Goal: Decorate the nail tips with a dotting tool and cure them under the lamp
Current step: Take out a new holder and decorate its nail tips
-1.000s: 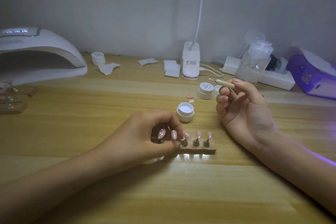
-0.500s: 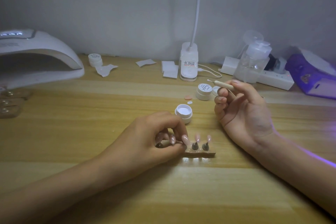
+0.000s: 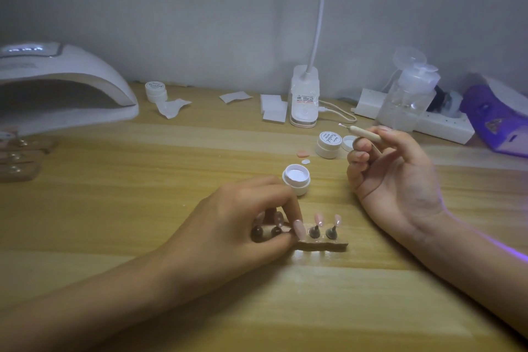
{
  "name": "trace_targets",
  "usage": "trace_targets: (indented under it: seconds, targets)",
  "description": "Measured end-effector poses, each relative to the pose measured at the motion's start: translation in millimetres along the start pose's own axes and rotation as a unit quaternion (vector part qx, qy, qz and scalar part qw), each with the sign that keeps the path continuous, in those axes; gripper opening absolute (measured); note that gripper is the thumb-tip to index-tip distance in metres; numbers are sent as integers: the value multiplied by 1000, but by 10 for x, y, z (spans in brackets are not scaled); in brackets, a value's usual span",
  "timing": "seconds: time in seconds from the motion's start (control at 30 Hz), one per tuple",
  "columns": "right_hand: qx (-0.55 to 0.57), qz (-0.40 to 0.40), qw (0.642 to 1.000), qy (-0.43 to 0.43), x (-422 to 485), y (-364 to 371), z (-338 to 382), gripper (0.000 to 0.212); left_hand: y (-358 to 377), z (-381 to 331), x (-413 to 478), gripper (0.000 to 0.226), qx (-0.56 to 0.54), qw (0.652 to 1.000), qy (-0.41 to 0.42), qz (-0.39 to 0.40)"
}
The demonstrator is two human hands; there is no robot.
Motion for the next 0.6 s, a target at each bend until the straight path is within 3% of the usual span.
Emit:
trace_targets:
  seconds: [0.3, 0.43, 0.6]
  targets:
    - [-12, 10, 1000, 1, -12, 18, -2, 21, -105, -114, -3, 6, -27, 996, 44, -71]
    - [-73, 17, 997, -6, -17, 29, -24, 28, -227, -20, 93, 7, -77, 991, -3, -112]
    - [-207, 118, 970, -53, -37, 99, -52, 23, -232, 264, 254, 8, -148, 979, -69, -121]
Point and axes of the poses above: each hand's wrist, its own x-axis towards the middle knuckle, its own y-axis out of the palm, z = x × y, the point moved 4 cm from there along x, towards the middle knuckle, and after that the axes turned 14 degrees about x, right-handed, at the moved point
